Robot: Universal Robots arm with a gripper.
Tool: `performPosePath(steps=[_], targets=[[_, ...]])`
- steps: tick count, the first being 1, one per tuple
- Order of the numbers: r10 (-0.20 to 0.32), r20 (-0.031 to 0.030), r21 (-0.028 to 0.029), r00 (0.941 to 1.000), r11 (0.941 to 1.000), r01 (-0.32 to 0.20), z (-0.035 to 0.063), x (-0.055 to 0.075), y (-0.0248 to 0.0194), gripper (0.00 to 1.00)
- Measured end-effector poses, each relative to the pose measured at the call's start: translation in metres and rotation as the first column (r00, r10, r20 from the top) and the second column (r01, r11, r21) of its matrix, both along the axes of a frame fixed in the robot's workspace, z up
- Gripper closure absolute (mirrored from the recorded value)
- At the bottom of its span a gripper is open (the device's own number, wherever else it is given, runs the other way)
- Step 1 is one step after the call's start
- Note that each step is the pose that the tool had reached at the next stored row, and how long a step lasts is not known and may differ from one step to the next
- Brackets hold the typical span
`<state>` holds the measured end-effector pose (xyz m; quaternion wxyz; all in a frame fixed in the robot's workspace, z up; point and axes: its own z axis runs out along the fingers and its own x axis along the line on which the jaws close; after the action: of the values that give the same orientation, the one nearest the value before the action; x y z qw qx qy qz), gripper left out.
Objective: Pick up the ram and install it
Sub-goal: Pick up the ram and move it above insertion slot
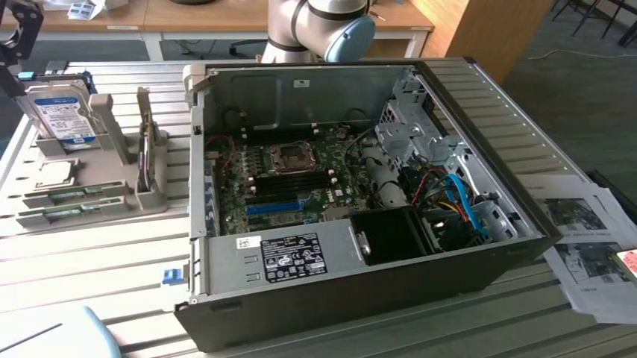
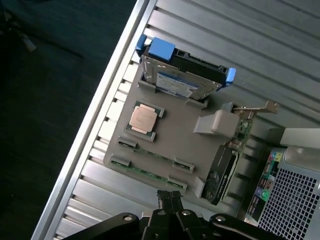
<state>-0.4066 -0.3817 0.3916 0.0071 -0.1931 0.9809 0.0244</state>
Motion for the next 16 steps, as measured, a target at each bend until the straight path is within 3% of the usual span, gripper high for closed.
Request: performPosePath(steps=[7, 11, 16], targets=[[0.117, 0.0000, 0.0000, 0.9931, 0.9931, -0.117, 0.0000, 0.0000, 0.0000, 0.91], [0.184, 0.0000, -0.0001, 0.9829, 0.9829, -0.184, 0.0000, 0.0000, 0.0000, 0.91], [0.262, 0.0000, 0.0000, 0.9651, 0.9651, -0.262, 0.0000, 0.0000, 0.0000, 0.91]])
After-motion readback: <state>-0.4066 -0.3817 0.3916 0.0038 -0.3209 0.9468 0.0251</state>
